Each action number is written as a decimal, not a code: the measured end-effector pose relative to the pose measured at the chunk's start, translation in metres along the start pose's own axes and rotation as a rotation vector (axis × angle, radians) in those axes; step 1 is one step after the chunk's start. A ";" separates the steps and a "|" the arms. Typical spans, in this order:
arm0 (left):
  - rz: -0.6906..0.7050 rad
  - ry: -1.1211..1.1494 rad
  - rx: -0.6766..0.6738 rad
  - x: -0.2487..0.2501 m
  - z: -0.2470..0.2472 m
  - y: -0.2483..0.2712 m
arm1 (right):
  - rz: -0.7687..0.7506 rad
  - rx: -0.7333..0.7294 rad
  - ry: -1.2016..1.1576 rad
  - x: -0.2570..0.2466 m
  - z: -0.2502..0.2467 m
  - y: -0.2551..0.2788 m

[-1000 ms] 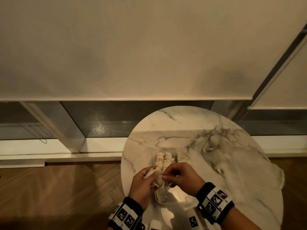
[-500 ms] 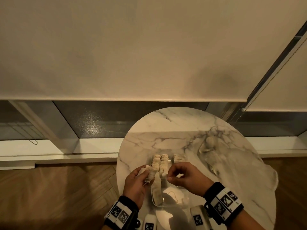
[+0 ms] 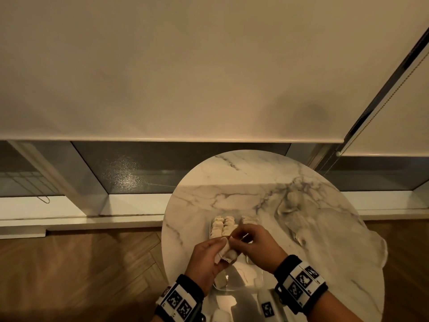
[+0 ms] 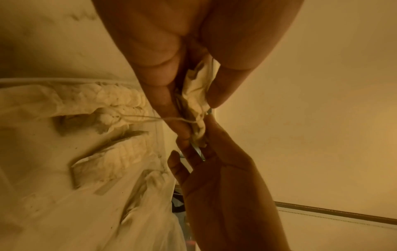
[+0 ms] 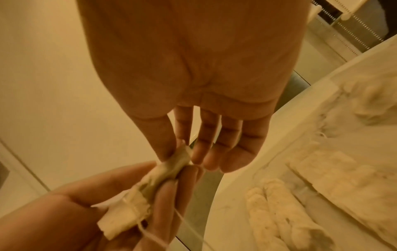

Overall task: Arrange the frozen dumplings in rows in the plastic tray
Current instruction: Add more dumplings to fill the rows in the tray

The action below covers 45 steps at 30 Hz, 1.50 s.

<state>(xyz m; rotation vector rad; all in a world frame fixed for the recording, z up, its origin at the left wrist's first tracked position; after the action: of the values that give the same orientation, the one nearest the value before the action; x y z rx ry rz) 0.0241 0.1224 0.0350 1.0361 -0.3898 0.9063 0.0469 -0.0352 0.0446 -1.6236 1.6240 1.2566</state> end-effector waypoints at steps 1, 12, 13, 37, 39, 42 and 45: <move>-0.016 0.024 -0.007 -0.001 0.001 0.001 | 0.012 0.009 0.008 0.003 0.000 0.001; -0.046 0.076 0.121 -0.011 -0.014 -0.012 | 0.171 0.164 -0.397 0.023 -0.014 0.007; -0.047 0.087 0.132 -0.011 -0.016 -0.013 | 0.184 0.188 -0.438 0.023 -0.016 0.008; -0.113 -0.347 -0.043 -0.037 0.018 -0.033 | 0.192 0.032 -0.328 0.037 -0.035 0.010; -0.119 -0.393 -0.039 -0.038 0.017 -0.036 | 0.201 -0.094 -0.159 0.039 -0.040 0.005; -0.134 -0.437 -0.019 -0.037 0.013 -0.041 | 0.200 -0.134 0.058 0.046 -0.044 -0.003; -0.148 -0.415 0.033 -0.036 0.006 -0.046 | 0.233 -0.051 0.216 0.063 -0.046 -0.009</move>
<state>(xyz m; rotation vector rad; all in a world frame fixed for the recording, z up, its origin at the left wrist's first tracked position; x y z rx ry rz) 0.0403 0.0915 -0.0121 1.2687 -0.6362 0.5638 0.0576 -0.1039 0.0085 -1.6872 1.9758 1.2795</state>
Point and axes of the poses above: each hand's wrist, its own y-axis away from the middle knuckle, its own z-axis out of the palm, x = y × z, the point moved 1 cm from there along -y, towards the middle knuckle, and after that the axes turned 1 degree about -z, right-handed, at the moved point
